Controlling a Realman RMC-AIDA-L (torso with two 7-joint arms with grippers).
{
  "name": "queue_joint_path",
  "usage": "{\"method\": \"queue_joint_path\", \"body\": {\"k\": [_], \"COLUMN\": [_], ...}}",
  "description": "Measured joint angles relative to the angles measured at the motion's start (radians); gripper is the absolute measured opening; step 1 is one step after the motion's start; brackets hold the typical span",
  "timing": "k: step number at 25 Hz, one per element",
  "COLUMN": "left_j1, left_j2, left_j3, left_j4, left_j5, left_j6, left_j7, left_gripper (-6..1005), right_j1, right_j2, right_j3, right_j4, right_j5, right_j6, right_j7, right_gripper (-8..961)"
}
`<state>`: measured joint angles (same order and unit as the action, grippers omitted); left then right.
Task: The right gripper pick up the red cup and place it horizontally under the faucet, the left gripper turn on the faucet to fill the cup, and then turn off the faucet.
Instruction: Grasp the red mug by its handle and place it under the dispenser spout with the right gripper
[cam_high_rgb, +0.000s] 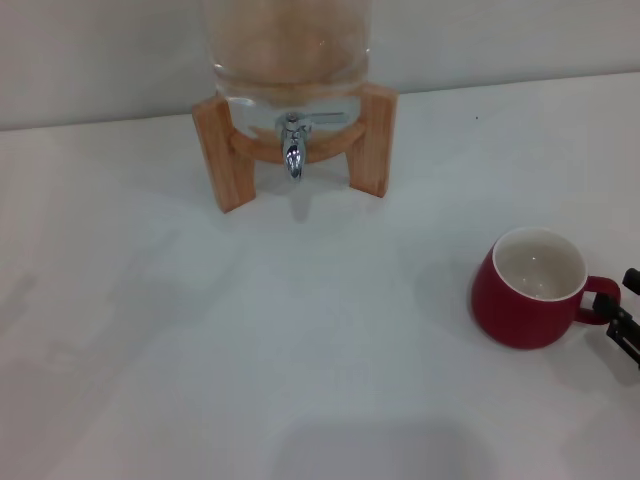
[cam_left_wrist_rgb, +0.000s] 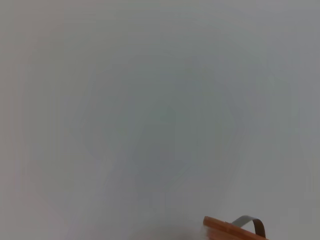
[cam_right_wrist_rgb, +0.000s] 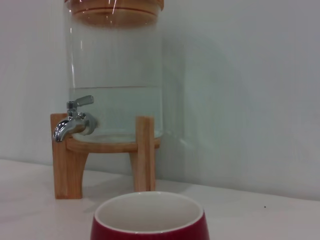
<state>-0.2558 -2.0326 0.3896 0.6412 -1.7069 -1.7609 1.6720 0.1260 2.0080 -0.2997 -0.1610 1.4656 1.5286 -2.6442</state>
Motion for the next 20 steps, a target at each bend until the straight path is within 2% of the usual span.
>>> {"method": "queue_joint_path", "body": {"k": [4, 15, 20], "left_j1": [0.004, 0.004, 0.004], "left_j2": [0.0, -0.001, -0.002], "left_j3": [0.0, 0.0, 0.0], "left_j4": [0.0, 0.0, 0.0], "left_j5": [-0.01, -0.014, -0.014], "left_j6": [-0.003, -0.006, -0.006], "left_j7": [0.0, 0.0, 0.0], "left_gripper": [875, 874, 874], "right_j1": [0.005, 0.006, 0.006], "right_j2": [0.001, 0.002, 0.002], "right_j3": [-0.005, -0.007, -0.002], "right_j4": [0.003, 0.003, 0.007], "right_j5": [-0.003, -0.007, -0.004], "right_j6": [-0.002, -0.005, -0.022], "right_j7": [-0.003, 0.004, 0.004], "right_gripper": [450, 331, 337]}}
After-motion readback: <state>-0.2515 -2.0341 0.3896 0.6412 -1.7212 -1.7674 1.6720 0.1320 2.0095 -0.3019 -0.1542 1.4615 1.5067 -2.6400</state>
